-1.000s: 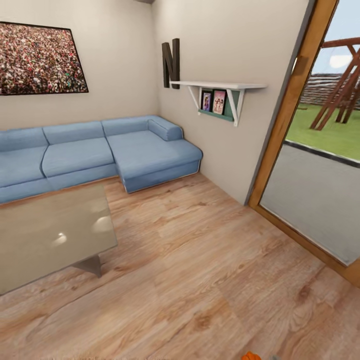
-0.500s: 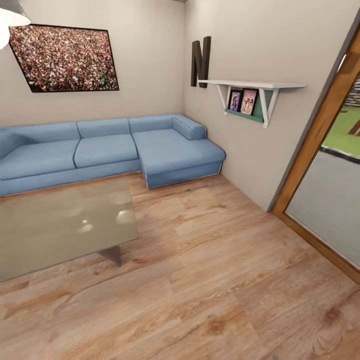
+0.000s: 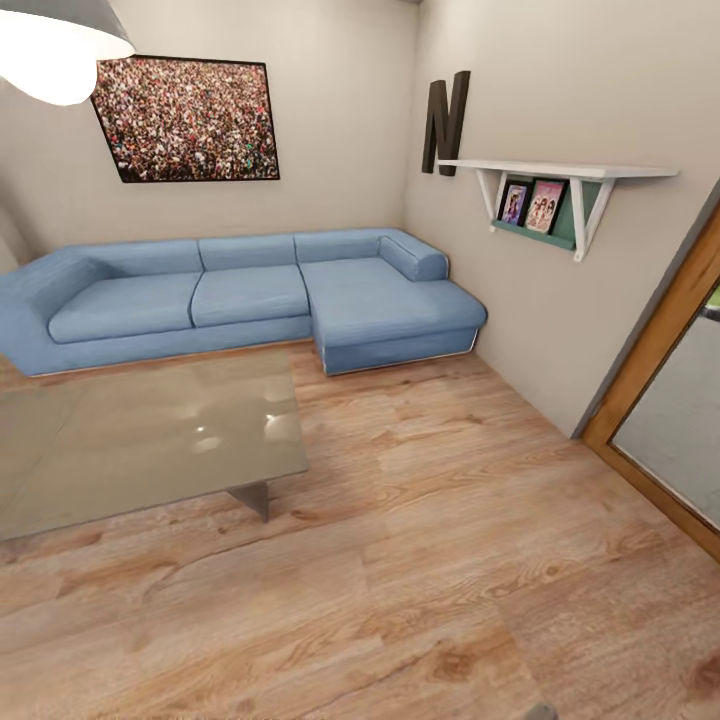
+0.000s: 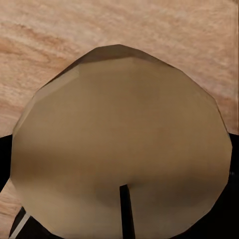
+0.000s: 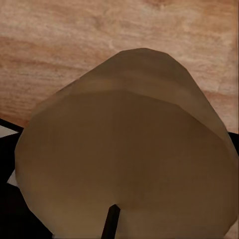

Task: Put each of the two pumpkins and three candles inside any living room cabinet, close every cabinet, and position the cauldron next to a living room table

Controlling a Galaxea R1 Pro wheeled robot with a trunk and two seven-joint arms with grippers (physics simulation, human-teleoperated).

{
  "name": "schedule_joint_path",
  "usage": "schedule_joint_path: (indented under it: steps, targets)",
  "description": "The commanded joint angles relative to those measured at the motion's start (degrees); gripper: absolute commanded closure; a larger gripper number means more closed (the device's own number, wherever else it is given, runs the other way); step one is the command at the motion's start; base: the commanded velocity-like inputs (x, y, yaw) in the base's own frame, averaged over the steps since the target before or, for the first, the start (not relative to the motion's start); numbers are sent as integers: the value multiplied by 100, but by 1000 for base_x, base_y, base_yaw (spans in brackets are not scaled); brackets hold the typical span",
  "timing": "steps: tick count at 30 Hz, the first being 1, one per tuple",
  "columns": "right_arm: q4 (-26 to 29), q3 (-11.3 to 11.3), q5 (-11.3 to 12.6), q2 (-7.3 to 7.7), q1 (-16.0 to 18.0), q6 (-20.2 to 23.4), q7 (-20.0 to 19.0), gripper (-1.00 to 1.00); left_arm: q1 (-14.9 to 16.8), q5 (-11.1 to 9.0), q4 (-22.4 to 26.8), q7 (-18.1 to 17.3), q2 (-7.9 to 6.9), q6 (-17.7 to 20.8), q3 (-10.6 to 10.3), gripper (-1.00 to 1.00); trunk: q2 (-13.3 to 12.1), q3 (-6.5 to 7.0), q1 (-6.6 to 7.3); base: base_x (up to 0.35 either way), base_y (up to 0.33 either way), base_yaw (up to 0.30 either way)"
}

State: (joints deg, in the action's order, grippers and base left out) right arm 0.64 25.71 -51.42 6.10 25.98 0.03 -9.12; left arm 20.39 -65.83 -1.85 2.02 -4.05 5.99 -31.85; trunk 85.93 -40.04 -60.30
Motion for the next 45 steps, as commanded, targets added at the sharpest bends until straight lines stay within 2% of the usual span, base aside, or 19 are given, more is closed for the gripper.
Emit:
schedule_joint_path:
  steps: [1, 8, 14, 20, 45]
  targets:
    - [6, 48, -40, 1, 1, 1, -24, 100, 3, -44, 33, 18, -1, -12, -54, 100, 2, -5, 0, 0, 0, 0]
    - [16, 50, -22, -7, 4, 74, -17, 100, 94, -44, 281, 37, -63, 16, 104, 100, 2, -5, 0, 0, 0, 53]
    - [15, 57, -12, -171, 4, 108, 136, 100, 94, -44, 489, 42, -70, 16, 108, 100, 2, -5, 0, 0, 0, 273]
    - [15, 57, -21, -179, 4, 112, 287, 100, 96, -44, 684, 43, -70, 16, 109, 100, 2, -5, 0, 0, 0, 292]
    - [6, 57, -44, -179, 4, 120, 294, 100, 95, -44, 686, 36, -66, 16, 109, 100, 2, -5, 0, 0, 0, 293]
